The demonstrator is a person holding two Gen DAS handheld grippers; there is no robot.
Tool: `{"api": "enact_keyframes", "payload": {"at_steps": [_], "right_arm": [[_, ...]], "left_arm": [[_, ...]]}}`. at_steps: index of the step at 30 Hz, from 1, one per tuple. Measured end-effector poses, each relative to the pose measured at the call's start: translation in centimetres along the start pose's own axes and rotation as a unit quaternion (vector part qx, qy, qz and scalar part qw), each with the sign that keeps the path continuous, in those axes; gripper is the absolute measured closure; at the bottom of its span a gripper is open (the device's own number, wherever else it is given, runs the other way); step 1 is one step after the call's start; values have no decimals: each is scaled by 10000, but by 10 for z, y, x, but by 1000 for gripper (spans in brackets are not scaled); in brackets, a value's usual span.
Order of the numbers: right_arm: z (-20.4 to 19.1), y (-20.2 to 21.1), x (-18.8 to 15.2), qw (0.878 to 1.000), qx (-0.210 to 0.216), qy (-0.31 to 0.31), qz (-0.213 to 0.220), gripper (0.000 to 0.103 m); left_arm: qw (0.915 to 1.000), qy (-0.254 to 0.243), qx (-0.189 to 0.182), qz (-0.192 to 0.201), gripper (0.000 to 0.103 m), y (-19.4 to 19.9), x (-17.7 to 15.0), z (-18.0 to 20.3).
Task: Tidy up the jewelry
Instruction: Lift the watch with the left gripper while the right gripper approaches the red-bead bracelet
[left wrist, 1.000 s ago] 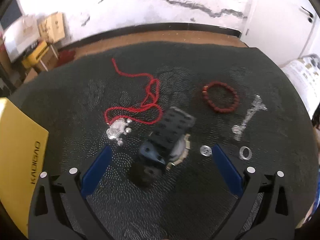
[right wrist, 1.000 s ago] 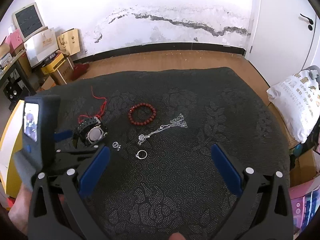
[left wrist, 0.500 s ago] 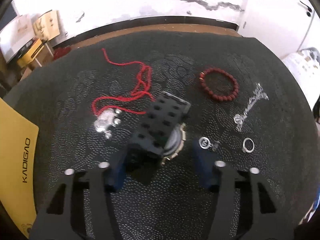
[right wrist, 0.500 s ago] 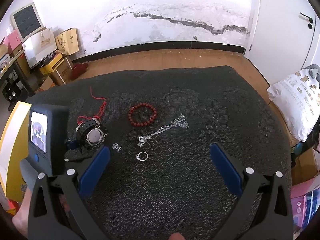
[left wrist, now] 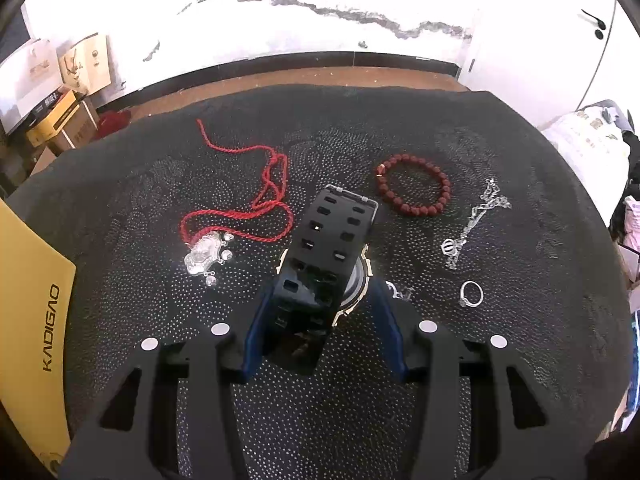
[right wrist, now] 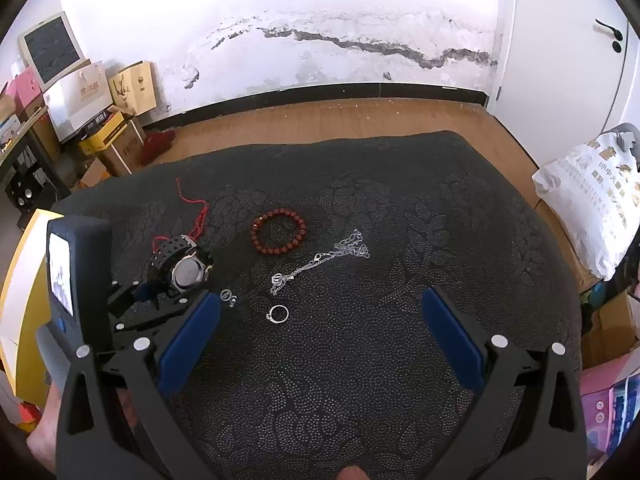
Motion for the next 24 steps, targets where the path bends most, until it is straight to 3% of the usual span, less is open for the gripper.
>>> {"api": "enact_keyframes", "payload": {"at_steps": [4,14,17,20,24], "right_arm": [[2,-2,2,10000,-19,-5,9,5],[-12,-26,0,9987,266,284,-325,5],[-13,-37,5,9978,26,574,-326,5],[2,-61,13,9979,-164,441,-439,5],[1,-99,24,9969,20,486,-615,5]], "left_arm": [[9998,-55,50,163,55,18,-1,3],[9981,537,235,208,55,99,-17,-40],[9978,483,305,345,55,108,-11,-44],[9974,518,262,427,55,115,-8,-52],[9963,689,191,479,55,120,-2,-66]]}}
Point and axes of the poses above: each gripper's, at about its wrist camera, not at the fingertips, and y roughly against the way its jaws point, z to its right, x to its top, the point moved 3 cm from there along -y, roughly the way its jaws point
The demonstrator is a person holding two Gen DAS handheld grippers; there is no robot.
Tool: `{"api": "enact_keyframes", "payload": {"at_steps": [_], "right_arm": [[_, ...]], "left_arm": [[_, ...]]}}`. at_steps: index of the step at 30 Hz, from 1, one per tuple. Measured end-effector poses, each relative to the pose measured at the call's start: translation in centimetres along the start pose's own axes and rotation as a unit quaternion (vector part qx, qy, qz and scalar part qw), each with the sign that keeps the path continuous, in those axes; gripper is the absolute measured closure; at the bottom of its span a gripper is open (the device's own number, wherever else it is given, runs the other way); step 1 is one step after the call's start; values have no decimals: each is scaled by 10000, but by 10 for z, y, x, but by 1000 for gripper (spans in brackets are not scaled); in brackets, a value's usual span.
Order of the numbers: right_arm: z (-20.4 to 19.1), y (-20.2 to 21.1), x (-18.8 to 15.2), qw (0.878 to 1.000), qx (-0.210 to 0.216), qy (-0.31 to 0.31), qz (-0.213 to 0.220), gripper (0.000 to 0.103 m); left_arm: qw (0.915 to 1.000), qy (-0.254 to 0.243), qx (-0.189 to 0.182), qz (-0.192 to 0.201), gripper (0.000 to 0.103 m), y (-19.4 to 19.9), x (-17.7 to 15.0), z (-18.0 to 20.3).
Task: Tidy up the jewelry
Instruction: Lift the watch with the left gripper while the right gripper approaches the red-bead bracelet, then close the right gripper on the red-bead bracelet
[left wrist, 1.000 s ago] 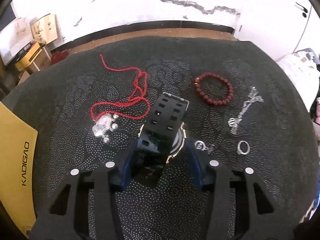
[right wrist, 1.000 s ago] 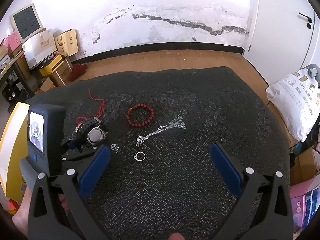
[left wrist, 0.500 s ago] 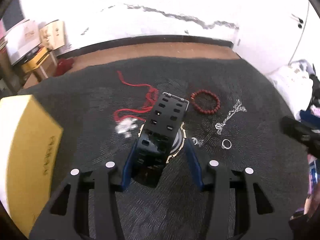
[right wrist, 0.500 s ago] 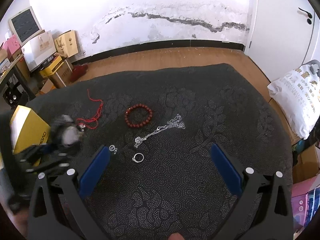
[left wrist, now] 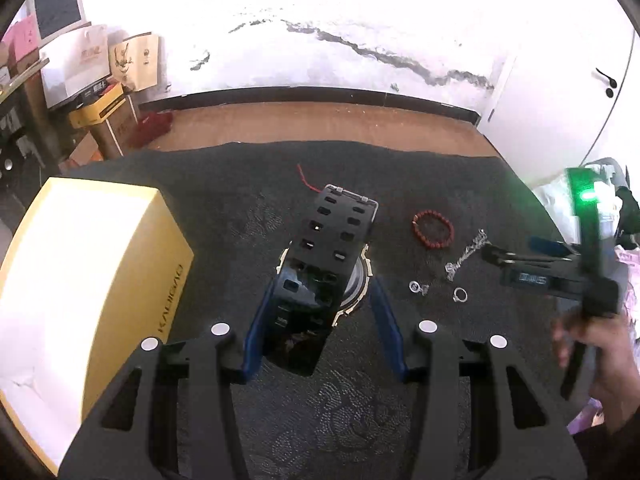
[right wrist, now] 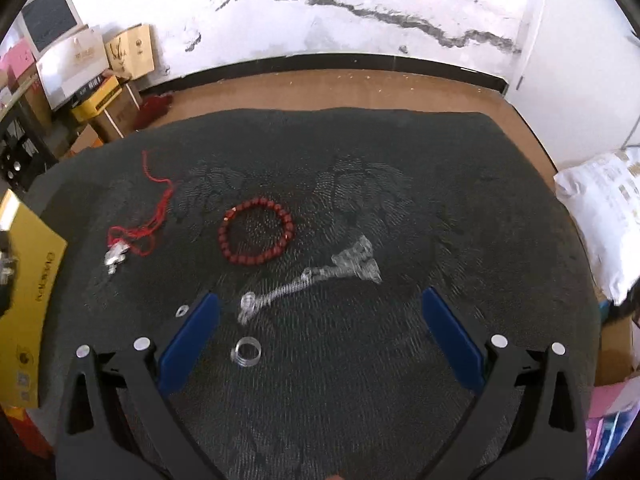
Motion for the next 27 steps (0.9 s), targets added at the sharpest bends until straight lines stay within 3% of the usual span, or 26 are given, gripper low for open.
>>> {"api": "enact_keyframes", "payload": {"at_steps": [2,5,11,16,18,19,22,23,27], "right_arm": [[-13,-12,8,9997,44,257,-1,6],[-17,-25,21,9991,-215,349,105,8],[-19,-67,32,9989,-270,295,-257,31],[-16,-74,32,9991,-154,179,-348,31],[-17,-73,32,9991,-138,220,-330,35],[-20,-72,33,9991,-98,266,-330,45],[-34,-66,31,9982,44,448,-399,88],[-39,-65,31,9977,10,516,-433,95],[-41,-65,31,9979,30,483,-425,95]], "left_arm": [[9999,101,-28,5,55,0,2,-5],[9998,165,-103,-36,55,-1,2,-6],[9997,93,-157,-154,55,-10,-1,0],[9994,96,-183,-263,55,-17,-3,3],[9993,133,-220,-289,55,-19,-3,4],[9991,139,-246,-301,55,-20,-2,5],[9993,96,-215,-302,55,-20,-2,6],[9993,90,-203,-305,55,-21,-2,6],[9993,73,-159,-330,55,-23,-3,3]]}}
Point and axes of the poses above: each gripper's, at about its wrist camera, not at the fingertips, and y roughly against the way its jaws point, z to its right, x to its top, the point moved 3 cm from there along -y, roughly the way its jaws point
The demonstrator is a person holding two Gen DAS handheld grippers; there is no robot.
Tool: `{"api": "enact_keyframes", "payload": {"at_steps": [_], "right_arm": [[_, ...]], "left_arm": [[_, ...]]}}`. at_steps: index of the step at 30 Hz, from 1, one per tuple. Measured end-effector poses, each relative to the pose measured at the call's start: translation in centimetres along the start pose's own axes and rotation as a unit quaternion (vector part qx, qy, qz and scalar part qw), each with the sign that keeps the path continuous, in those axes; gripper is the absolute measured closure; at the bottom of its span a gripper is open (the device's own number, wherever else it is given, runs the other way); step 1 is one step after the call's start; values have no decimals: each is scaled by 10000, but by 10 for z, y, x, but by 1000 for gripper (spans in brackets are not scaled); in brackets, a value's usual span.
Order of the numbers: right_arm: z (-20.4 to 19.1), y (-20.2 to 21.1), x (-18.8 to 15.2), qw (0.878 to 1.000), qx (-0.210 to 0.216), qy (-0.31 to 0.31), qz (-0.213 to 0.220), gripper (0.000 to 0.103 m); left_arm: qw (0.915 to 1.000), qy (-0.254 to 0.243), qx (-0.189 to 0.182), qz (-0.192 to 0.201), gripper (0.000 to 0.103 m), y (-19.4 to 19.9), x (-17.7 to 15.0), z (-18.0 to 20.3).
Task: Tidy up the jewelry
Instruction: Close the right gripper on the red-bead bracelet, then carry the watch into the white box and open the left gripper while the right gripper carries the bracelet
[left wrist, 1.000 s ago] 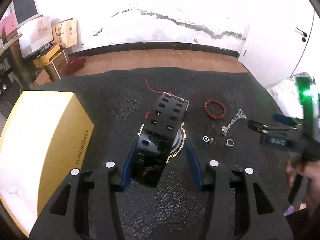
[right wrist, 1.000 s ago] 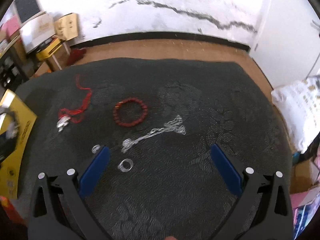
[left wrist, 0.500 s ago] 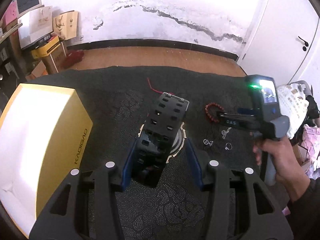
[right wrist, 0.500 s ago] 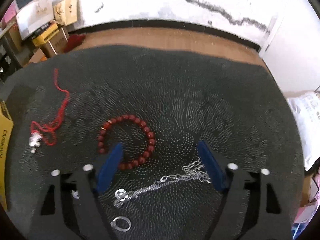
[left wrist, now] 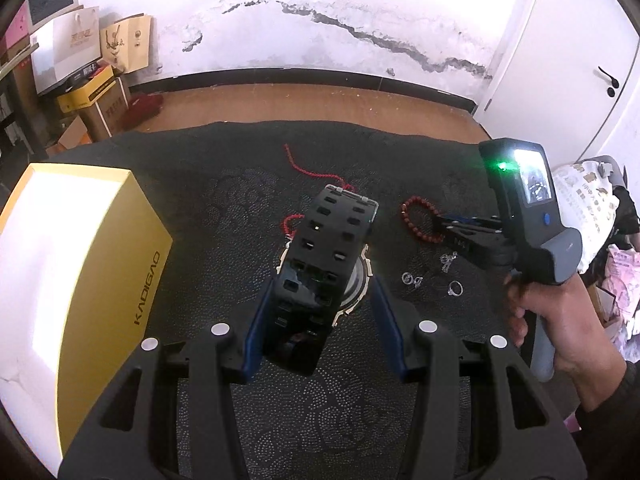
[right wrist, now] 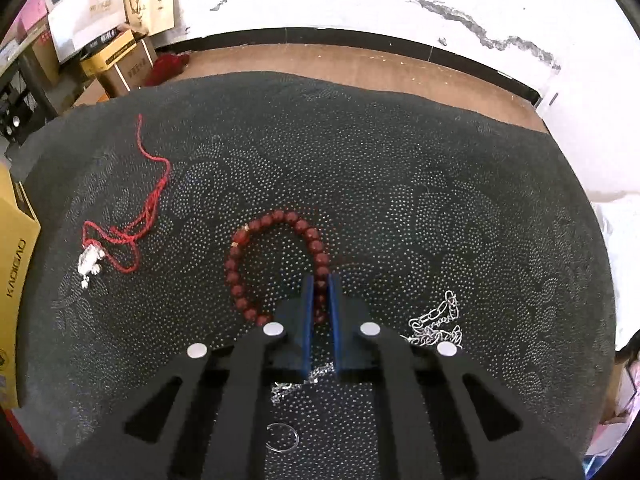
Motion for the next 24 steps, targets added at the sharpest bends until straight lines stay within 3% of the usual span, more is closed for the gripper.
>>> {"api": "enact_keyframes", "payload": {"at_steps": [9,18,24], "right_arm": [[-18,56,10,9984,269,2,503,95],[-83,139,16,9900,874,416,1027,95],[-147,192,17,9791,1316,867,1283,95]], "left_arm": [[9995,12,302,96,55,7,5,-18],[9967,95,767,228,55,30,6,-54],[9929,337,1082,353,55,58,5,-89]]}}
Point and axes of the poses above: each gripper's, at about its wrist camera, not at the fingertips, and y roughly against the way its jaws point, z to its right, x to its top, the point moved 3 cm from there along -y, roughly the way its jaws point
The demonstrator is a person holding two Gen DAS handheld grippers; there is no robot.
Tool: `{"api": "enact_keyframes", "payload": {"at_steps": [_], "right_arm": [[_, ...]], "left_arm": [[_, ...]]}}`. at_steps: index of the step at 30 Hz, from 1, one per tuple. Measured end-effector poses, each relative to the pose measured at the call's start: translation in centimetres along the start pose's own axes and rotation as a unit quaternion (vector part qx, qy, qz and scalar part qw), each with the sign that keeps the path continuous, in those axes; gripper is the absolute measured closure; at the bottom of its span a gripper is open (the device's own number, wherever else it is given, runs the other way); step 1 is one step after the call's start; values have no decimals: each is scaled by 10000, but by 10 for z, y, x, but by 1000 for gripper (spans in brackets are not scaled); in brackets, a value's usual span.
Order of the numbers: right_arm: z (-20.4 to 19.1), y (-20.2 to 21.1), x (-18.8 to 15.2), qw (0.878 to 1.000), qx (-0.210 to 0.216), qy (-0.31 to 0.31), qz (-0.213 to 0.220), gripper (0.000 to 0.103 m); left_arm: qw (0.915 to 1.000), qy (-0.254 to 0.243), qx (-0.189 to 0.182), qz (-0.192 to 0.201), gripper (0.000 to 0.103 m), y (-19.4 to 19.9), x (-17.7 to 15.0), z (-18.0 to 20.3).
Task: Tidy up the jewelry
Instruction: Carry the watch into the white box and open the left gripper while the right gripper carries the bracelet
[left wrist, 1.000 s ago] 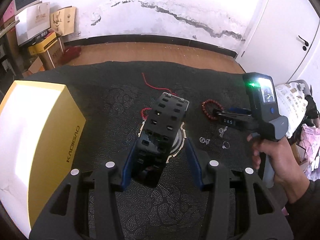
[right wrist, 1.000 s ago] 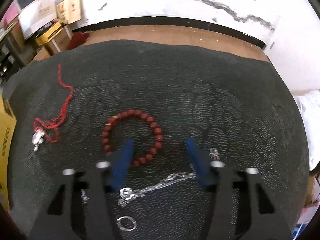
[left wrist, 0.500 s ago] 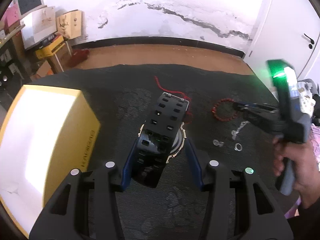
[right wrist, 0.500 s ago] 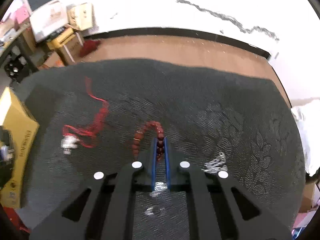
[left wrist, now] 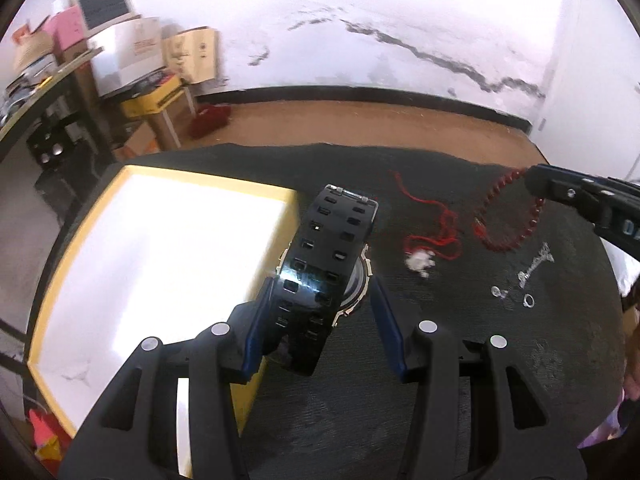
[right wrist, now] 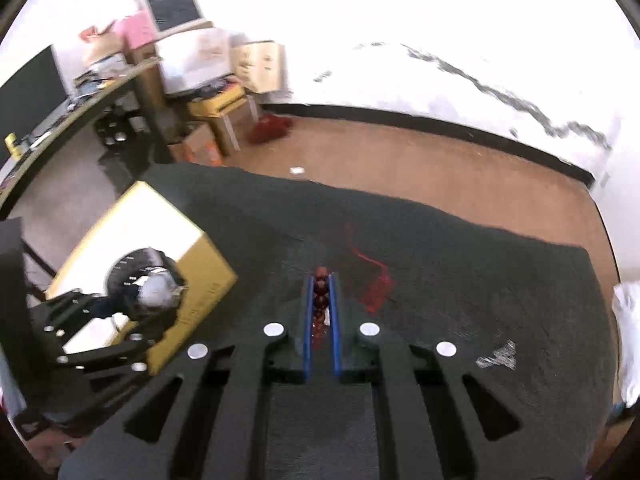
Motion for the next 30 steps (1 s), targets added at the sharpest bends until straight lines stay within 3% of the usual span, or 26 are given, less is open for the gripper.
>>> {"api": "enact_keyframes", "payload": {"at_steps": [5,14,24,30], "right_arm": [[-68,9,19,9985,383,386,105,95],[-185,-4,24,9915,730,1078,6,95],[-221,-23,6,9888,842,1215,-182,95],[-231,-36,-2,9868,890,1323,-298,95]], "left_arm": [[9989,189,354,231,55,22,0,-43],[9951,713,685,67,55,20,-18,-132],[9884,952,675,-967,55,-44,-52,-184],[9849,1079,602,-1215,55,-56,-60,-198]]}}
Point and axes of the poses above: each gripper's, at about its wrist camera, not at the fingertips, and y roughly against the way its jaws point, z to its right, x to its top, the point moved 3 cm from there along -y, roughly the way its jaws point
